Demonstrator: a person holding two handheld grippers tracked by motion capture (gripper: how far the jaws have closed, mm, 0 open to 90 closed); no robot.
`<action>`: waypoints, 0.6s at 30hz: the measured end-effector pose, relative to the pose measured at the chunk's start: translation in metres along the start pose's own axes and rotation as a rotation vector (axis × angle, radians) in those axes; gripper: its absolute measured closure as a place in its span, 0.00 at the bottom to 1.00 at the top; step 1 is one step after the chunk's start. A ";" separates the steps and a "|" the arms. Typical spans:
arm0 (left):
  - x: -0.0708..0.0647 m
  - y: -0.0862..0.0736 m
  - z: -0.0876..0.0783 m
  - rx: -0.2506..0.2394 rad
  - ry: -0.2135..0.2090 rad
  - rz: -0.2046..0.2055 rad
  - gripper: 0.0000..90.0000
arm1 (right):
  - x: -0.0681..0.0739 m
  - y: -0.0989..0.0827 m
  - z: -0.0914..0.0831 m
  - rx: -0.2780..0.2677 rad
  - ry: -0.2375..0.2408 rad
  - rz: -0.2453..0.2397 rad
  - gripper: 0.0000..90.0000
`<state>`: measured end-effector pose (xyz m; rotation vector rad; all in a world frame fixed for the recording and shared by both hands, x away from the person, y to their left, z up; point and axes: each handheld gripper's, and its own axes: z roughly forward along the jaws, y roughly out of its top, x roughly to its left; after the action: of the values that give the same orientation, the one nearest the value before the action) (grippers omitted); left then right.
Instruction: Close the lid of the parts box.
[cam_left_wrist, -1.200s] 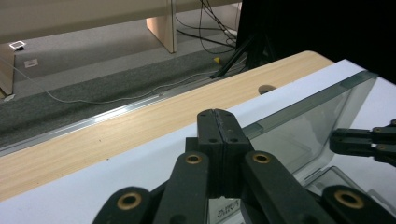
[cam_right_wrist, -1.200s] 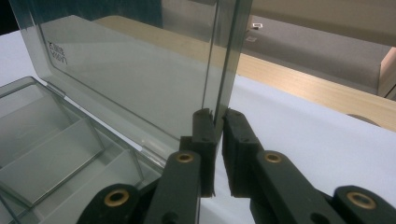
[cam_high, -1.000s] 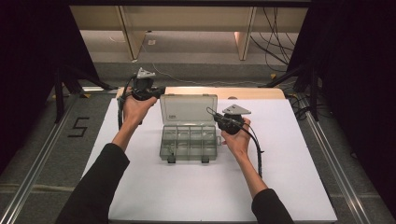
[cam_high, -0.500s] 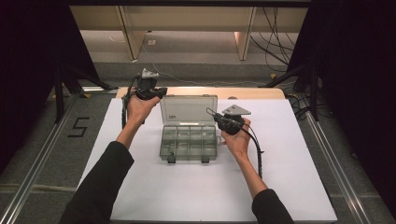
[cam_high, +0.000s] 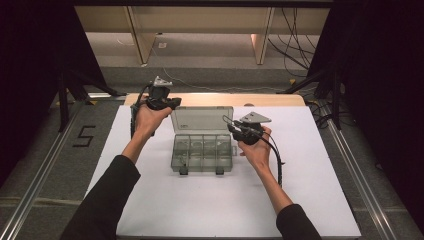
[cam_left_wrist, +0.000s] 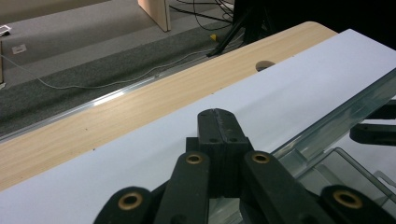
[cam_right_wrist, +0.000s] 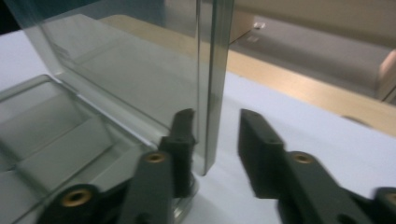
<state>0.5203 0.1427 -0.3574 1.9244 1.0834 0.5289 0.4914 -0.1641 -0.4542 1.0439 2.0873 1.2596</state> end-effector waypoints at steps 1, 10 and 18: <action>-0.002 -0.001 0.000 0.002 0.001 0.000 1.00 | 0.001 0.002 -0.004 0.025 0.008 0.005 0.63; -0.009 -0.009 -0.006 0.011 -0.029 0.015 1.00 | 0.010 0.006 -0.026 0.030 0.046 -0.024 0.29; -0.011 -0.017 -0.011 0.003 -0.042 0.020 1.00 | 0.012 0.008 -0.047 0.014 0.063 -0.027 0.21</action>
<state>0.4984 0.1429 -0.3646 1.9427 1.0398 0.4962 0.4528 -0.1764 -0.4257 0.9903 2.1530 1.2817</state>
